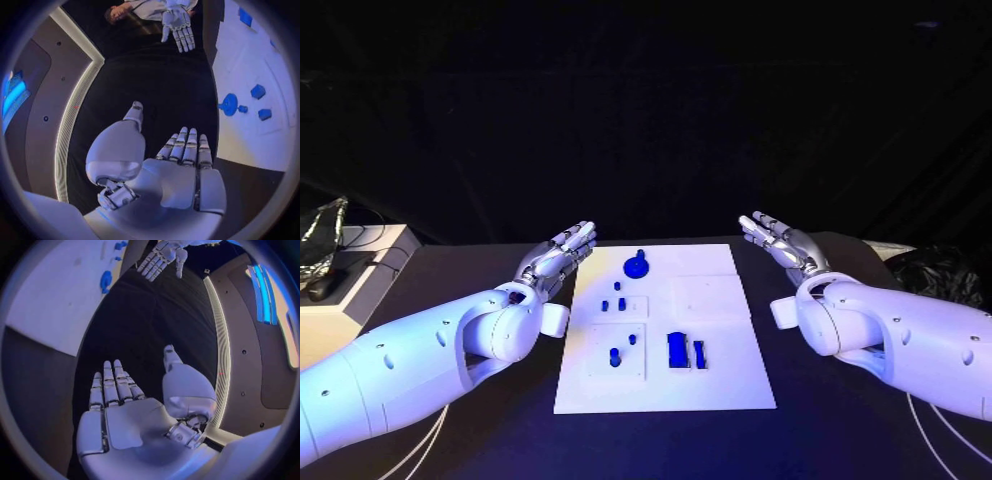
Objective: Assemble the parts on the task board
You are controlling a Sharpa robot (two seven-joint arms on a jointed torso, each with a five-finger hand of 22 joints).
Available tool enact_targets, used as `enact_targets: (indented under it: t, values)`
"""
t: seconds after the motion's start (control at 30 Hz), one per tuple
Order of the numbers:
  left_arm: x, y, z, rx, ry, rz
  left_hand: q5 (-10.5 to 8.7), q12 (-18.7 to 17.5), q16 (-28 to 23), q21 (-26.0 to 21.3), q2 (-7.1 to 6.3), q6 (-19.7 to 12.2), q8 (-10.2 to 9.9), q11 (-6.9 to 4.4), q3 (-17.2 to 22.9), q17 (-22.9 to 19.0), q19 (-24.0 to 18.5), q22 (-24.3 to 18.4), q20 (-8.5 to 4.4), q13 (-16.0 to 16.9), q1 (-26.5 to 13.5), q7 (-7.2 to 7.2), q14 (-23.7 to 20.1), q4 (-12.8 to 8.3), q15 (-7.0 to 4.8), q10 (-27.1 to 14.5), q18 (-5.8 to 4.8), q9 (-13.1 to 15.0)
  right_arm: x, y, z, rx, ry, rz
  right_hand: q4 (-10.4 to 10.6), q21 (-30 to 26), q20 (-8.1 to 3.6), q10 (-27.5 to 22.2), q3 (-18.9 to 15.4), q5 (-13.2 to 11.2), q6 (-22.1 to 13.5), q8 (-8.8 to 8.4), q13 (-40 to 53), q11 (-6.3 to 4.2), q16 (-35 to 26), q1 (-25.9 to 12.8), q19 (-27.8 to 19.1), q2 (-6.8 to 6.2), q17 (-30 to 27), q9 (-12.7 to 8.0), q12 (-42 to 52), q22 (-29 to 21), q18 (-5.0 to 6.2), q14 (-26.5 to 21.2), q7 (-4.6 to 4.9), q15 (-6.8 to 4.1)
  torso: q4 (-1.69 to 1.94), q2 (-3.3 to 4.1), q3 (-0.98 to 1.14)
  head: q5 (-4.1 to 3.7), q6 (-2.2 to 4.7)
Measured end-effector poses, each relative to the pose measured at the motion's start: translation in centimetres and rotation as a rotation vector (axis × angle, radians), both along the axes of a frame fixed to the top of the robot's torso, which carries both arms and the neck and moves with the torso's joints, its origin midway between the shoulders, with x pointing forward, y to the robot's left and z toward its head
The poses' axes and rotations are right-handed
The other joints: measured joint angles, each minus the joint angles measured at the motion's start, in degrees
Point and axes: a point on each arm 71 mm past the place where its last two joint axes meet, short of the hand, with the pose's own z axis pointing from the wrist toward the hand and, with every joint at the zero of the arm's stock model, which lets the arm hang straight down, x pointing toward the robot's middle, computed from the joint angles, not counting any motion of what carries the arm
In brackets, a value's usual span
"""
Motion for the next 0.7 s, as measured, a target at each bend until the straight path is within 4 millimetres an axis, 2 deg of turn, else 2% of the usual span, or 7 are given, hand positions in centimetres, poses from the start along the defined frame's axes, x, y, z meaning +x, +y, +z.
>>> enact_targets:
  t: [0.07,0.13,0.2,0.3,0.5,0.67,0.7]
  values:
    - [-0.3,-0.8,0.1,0.007,0.0,0.001,-1.06,0.0,-0.1,0.0,-0.18,-3.4,0.0,-0.39,0.4,-0.4,-2.8,-2.1,-0.44,-0.2,-13.8,-0.38,-5.7,-0.1,-0.36,-6.2,-0.01,-0.2,-0.9,1.5,0.0,0.055,0.007,0.01,0.3,0.0,-0.15,-8.5,-0.2,-0.7,-4.5,0.0,-0.2,-0.28,-0.7,-10.5,-2.9,-0.13,-0.8,-0.5,0.0,-1.9,0.02,-7.3,-0.41,-0.19,0.2,-0.89,-0.06,-0.36,0.69]
    - [-0.7,-1.8,0.1,0.017,0.0,0.006,-1.7,0.0,-0.1,-0.3,-0.22,-5.4,-0.3,-0.63,0.6,-0.6,-4.5,-3.4,-0.71,-0.3,-23.4,-0.61,-9.2,-0.3,-0.59,-10.0,-0.01,-0.3,-1.9,2.9,0.0,0.109,0.015,0.016,0.5,-0.2,-0.26,-13.8,0.1,-1.2,-7.4,-0.33,-0.3,-0.42,-1.0,-17.1,-4.7,-0.19,-1.4,-0.8,-0.2,-3.0,0.04,-11.8,-0.64,-0.3,0.42,-2.0,-0.12,-0.8,1.52]
    - [-1.0,-2.6,0.2,0.027,-0.003,0.015,-2.19,-0.3,-0.3,-0.3,-0.3,-7.1,-0.3,-0.84,0.7,-0.8,-5.9,-4.4,-0.9,-0.4,-31.3,-0.8,-12.1,-0.3,-0.76,-13.1,-0.01,-0.4,-2.6,3.9,0.1,0.154,0.02,0.014,0.7,-0.3,-0.35,-18.1,-0.1,-1.3,-9.7,-0.33,-0.4,-0.56,-1.3,-22.6,-6.2,-0.26,-1.8,-1.1,-0.3,-3.9,0.04,-15.5,-0.85,-0.39,0.63,-3.08,-0.17,-1.16,2.25]
    - [-1.6,-3.9,0.5,0.044,-0.011,0.041,-2.59,-0.3,-0.3,-0.3,-0.35,-8.8,-0.3,-1.04,1.0,-1.0,-7.2,-5.4,-1.13,-0.4,-38.9,-0.97,-14.8,-0.3,-0.95,-16.0,-0.01,-0.4,-3.5,4.8,0.3,0.208,0.024,-0.002,0.9,-0.3,-0.44,-22.2,0.1,-1.6,-11.9,-0.33,-0.5,-0.67,-1.4,-27.7,-7.7,-0.32,-2.2,-1.4,-0.3,-4.8,0.04,-19.0,-1.06,-0.48,0.9,-4.33,-0.24,-1.53,3.02]
    - [-2.4,-5.0,0.8,0.083,-0.025,0.118,-2.97,-0.3,-0.3,-0.5,-0.41,-10.0,-0.5,-1.29,1.1,-1.1,-8.2,-6.3,-1.38,-0.5,-46.0,-1.22,-17.2,-0.5,-1.24,-18.6,-0.01,-0.5,-4.0,5.1,0.2,0.251,0.03,-0.046,0.9,-0.3,-0.51,-25.9,0.1,-1.9,-13.6,-0.33,-0.6,-0.79,-1.7,-32.3,-8.6,-0.4,-2.5,-1.6,-0.3,-5.6,0.04,-22.2,-1.16,-0.57,1.18,-5.5,-0.31,-1.83,3.57]
    - [-2.7,-5.2,0.9,0.103,-0.033,0.172,-3.21,-0.3,-0.3,-0.5,-0.44,-10.8,-0.6,-1.19,1.1,-1.2,-9.0,-6.7,-1.41,-0.5,-49.9,-1.23,-18.6,-0.5,-1.27,-20.1,-0.07,-0.5,-4.0,4.9,0.2,0.258,0.028,-0.071,1.2,-0.5,-0.54,-27.9,0.1,-2.2,-14.8,-0.55,-0.6,-0.88,-2.0,-34.8,-9.4,-0.43,-2.7,-1.7,-0.5,-6.0,0.05,-23.8,-1.34,-0.6,1.21,-5.73,-0.34,-1.85,3.6]
    - [-2.7,-5.1,0.9,0.106,-0.034,0.18,-3.21,-0.3,-0.3,-0.5,-0.46,-10.9,-0.6,-1.28,1.1,-1.2,-9.1,-6.8,-1.47,-0.6,-50.0,-1.23,-18.7,-0.5,-1.21,-20.2,-0.53,-0.5,-4.0,4.9,0.2,0.259,0.028,-0.074,1.2,-0.5,-0.54,-27.9,0.1,-2.2,-14.8,-0.55,-0.6,-0.88,-2.0,-34.9,-9.4,-0.48,-2.7,-1.7,-0.5,-6.0,0.05,-23.8,-1.34,-0.6,1.21,-5.76,-0.34,-1.85,3.6]
